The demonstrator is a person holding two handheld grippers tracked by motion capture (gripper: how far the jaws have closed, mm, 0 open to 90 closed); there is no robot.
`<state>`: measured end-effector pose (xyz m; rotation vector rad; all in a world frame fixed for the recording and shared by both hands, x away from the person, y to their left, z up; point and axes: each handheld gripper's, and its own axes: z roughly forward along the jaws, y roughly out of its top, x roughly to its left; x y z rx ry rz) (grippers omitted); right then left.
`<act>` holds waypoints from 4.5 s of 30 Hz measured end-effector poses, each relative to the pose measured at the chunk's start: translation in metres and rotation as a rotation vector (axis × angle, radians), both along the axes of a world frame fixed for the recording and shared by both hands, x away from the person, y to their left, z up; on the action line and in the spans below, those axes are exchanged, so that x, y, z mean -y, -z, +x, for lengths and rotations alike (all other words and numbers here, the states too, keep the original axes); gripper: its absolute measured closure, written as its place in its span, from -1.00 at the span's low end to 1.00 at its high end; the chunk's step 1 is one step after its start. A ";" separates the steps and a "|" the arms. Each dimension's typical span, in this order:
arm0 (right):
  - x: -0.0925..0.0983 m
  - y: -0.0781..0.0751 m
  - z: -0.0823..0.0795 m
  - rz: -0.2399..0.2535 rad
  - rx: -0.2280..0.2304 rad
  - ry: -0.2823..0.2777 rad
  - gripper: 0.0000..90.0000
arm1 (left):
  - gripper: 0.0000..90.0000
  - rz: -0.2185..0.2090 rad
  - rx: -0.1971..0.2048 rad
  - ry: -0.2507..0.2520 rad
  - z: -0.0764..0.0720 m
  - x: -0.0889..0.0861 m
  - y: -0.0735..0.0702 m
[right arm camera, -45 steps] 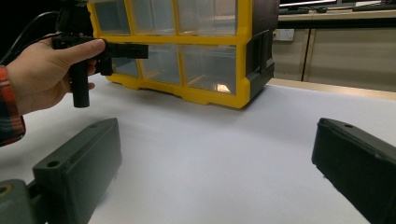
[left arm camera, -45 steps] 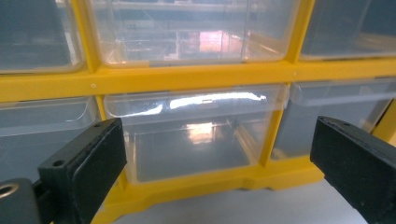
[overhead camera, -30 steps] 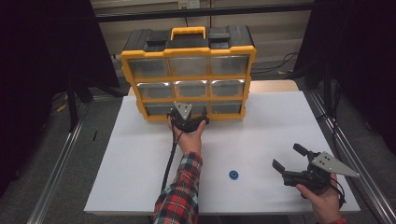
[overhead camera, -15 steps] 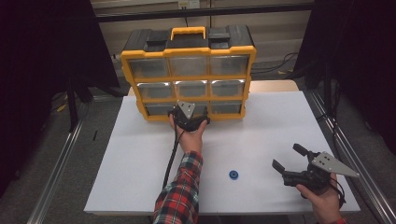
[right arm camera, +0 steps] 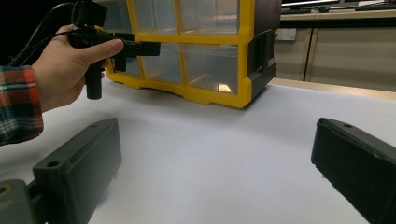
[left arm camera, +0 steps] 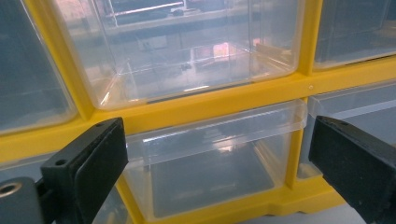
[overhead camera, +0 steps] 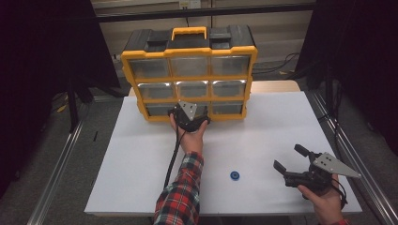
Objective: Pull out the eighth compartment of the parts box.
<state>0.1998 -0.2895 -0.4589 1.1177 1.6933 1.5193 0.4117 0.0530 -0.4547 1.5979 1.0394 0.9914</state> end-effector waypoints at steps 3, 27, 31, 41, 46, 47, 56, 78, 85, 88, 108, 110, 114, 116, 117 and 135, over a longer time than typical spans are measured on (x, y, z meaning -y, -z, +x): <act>0.000 0.000 0.000 -0.005 0.001 -0.003 -0.98 | -0.90 0.014 0.009 -0.004 0.000 0.000 0.001; 0.000 0.000 0.000 0.002 -0.004 0.007 -0.98 | -0.67 0.362 0.112 0.013 -0.001 0.002 0.003; 0.001 0.000 0.000 -0.002 -0.002 -0.002 -0.98 | -0.63 0.409 0.128 0.002 -0.002 0.003 0.003; 0.001 0.000 0.000 -0.005 -0.001 0.003 -0.98 | -0.47 0.517 0.162 0.012 -0.002 0.004 0.003; 0.001 0.000 0.000 -0.004 -0.003 0.003 -0.98 | -0.32 0.563 0.159 0.002 -0.001 0.003 0.006; 0.001 0.000 0.000 -0.006 -0.002 0.003 -0.98 | -0.29 0.581 0.154 0.003 -0.001 0.003 0.007; 0.002 0.000 0.000 -0.008 -0.002 0.002 -0.98 | -0.15 0.637 0.176 -0.019 -0.001 0.003 0.007; 0.001 0.000 0.000 -0.007 -0.001 -0.003 -0.98 | 0.04 0.694 0.180 -0.016 -0.003 0.006 0.008; 0.001 0.000 0.000 -0.004 -0.001 -0.004 -0.98 | 0.11 0.688 0.180 -0.016 -0.004 0.005 0.008; 0.001 0.000 0.000 -0.005 -0.001 -0.003 -0.98 | 0.18 0.680 0.194 -0.014 -0.004 0.004 0.006; 0.001 0.000 0.000 -0.010 0.001 -0.005 -0.98 | 0.20 0.716 0.182 0.003 -0.004 0.003 0.015; 0.001 0.000 0.000 -0.006 0.001 0.000 -0.98 | 0.20 0.722 0.186 0.006 -0.004 0.004 0.016; 0.001 0.000 0.000 -0.007 0.005 0.001 -0.98 | 0.16 0.740 0.184 -0.024 -0.003 0.003 0.017; 0.001 0.000 0.000 -0.010 0.005 -0.002 -0.98 | 0.15 0.730 0.189 -0.032 -0.002 0.003 0.017; 0.001 0.000 -0.001 -0.008 0.002 0.001 -0.98 | 0.15 0.730 0.196 -0.040 -0.002 0.003 0.017; 0.001 0.000 0.000 -0.006 -0.001 -0.006 -0.98 | 0.43 0.748 0.210 -0.048 -0.007 0.008 0.018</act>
